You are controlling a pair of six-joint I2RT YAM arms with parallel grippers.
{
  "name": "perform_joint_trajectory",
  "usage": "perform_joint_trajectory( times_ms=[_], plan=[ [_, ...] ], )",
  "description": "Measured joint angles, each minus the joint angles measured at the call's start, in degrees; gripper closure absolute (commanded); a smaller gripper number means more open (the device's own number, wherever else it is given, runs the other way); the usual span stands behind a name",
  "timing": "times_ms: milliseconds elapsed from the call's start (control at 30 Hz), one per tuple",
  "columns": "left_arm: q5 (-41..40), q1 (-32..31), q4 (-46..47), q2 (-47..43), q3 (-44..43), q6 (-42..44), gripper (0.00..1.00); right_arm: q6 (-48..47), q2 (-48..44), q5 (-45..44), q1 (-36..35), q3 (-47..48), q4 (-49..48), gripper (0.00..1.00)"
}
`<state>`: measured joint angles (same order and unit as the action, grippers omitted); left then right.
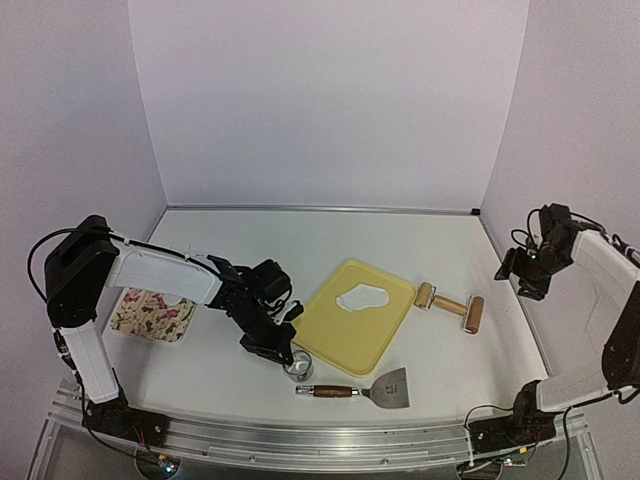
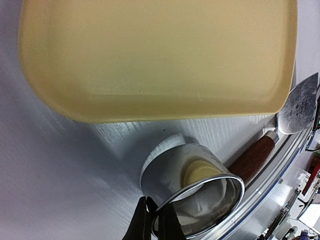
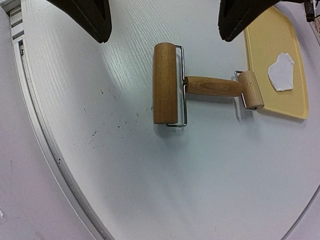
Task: Roll out the dumpling wrappers from the dough
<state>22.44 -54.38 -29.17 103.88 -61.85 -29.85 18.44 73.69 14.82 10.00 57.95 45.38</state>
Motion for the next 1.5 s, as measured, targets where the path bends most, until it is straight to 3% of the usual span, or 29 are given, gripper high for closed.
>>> perform_joint_trajectory(
  times_ms=[167, 300, 533, 767, 1033, 1500],
  plan=[
    [-4.48, -0.41, -5.22, -0.29, -4.41, -0.10, 1.00, -0.15, -0.28, 3.34, -0.09, 1.86, 1.09, 0.27],
    [-10.15, -0.45, -9.34, -0.08, -15.52, -0.12, 1.00, 1.39, -1.89, 6.37, -2.45, 3.29, 1.45, 0.27],
    [-12.62, -0.38, -8.25, 10.90, -39.54, -0.16, 1.00, 7.58, -0.04, 7.89, -19.60, 7.21, 0.19, 0.33],
    [-11.43, -0.35, -10.75, 26.93, -52.26, -0.16, 1.00, 12.60, 11.31, 8.35, -32.90, 12.61, -4.07, 0.55],
    [-10.53, 0.15, -13.88, 30.30, -54.84, -0.51, 1.00, 13.11, 26.90, 8.52, -39.85, 23.00, -6.63, 0.62],
    [-9.10, 1.11, -13.83, 30.29, -55.10, -1.74, 1.00, 10.82, 37.85, 7.56, -44.32, 30.18, -3.82, 0.73]
  ],
)
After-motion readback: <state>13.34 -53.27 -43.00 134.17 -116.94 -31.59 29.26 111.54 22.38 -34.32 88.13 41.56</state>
